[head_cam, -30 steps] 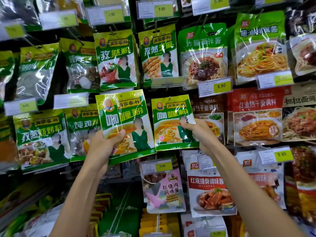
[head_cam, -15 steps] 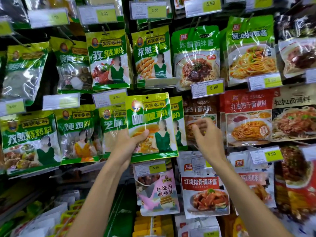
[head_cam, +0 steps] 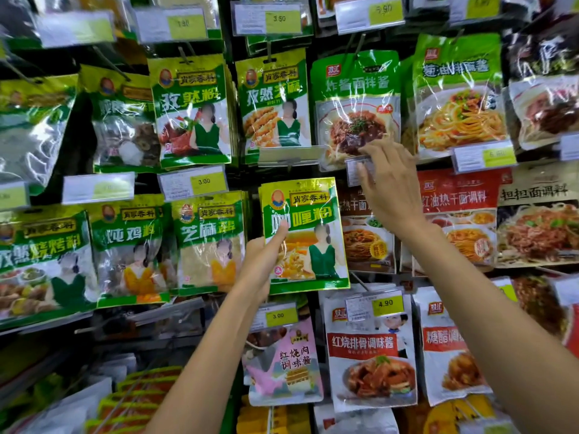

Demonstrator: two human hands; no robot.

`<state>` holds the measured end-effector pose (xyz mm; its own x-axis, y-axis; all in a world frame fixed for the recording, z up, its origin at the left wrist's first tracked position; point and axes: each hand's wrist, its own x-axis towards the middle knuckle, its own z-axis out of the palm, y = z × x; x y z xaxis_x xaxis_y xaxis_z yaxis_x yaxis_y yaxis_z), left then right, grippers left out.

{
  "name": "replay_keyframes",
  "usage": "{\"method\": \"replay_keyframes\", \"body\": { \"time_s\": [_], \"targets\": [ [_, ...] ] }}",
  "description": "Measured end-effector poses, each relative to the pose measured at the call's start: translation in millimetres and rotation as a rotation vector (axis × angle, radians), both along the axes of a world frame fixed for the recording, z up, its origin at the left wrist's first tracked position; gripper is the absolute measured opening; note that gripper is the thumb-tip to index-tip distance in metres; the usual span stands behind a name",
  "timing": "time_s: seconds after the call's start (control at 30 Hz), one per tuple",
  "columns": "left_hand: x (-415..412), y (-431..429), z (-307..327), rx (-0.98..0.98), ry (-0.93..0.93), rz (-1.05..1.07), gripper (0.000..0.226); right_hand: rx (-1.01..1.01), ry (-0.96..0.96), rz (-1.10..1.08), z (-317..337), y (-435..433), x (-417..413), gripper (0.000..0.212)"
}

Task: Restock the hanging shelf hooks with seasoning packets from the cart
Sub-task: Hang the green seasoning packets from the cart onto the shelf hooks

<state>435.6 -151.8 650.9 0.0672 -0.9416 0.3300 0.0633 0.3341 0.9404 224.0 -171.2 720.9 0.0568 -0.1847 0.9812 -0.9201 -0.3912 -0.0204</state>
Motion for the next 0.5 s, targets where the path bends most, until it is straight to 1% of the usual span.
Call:
{"method": "replay_keyframes", "body": {
  "time_s": [0.1, 0.17, 0.2, 0.23, 0.3, 0.33, 0.4, 0.5],
  "targets": [
    [3.8, -6.5, -1.3, 0.010, 0.014, 0.061, 0.067, -0.010, 0.002, -0.007, -2.3, -2.0, 0.2, 0.031],
    [5.8, -9.6, -3.1, 0.007, -0.002, 0.062, 0.053, -0.003, 0.006, -0.012, -2.0, -1.8, 0.5, 0.031],
    [5.9, -10.7, -3.5, 0.002, -0.005, 0.066, 0.051, 0.005, 0.006, -0.008, -1.4, -1.9, 0.6, 0.031],
    [5.5, -10.2, -3.2, 0.003, 0.005, 0.074, 0.057, 0.014, 0.007, -0.003, -0.8, -2.1, 0.6, 0.032],
    [2.5, -10.5, -1.2, 0.027, 0.051, 0.057, 0.079, 0.026, 0.014, 0.005, 0.1, -3.0, 0.5, 0.032],
    [0.8, -11.7, -0.7, 0.042, 0.065, 0.057, 0.083, 0.028, 0.017, 0.009, 0.1, -3.4, 0.7, 0.032],
    [-1.9, -15.4, -2.5, 0.059, 0.075, 0.085, 0.083, 0.027, 0.020, 0.014, -0.2, -3.7, 1.0, 0.032],
    [-5.4, -18.2, -6.1, 0.057, 0.029, 0.181, 0.077, 0.024, 0.026, 0.010, -0.6, -3.5, 0.5, 0.033]
  ]
}}
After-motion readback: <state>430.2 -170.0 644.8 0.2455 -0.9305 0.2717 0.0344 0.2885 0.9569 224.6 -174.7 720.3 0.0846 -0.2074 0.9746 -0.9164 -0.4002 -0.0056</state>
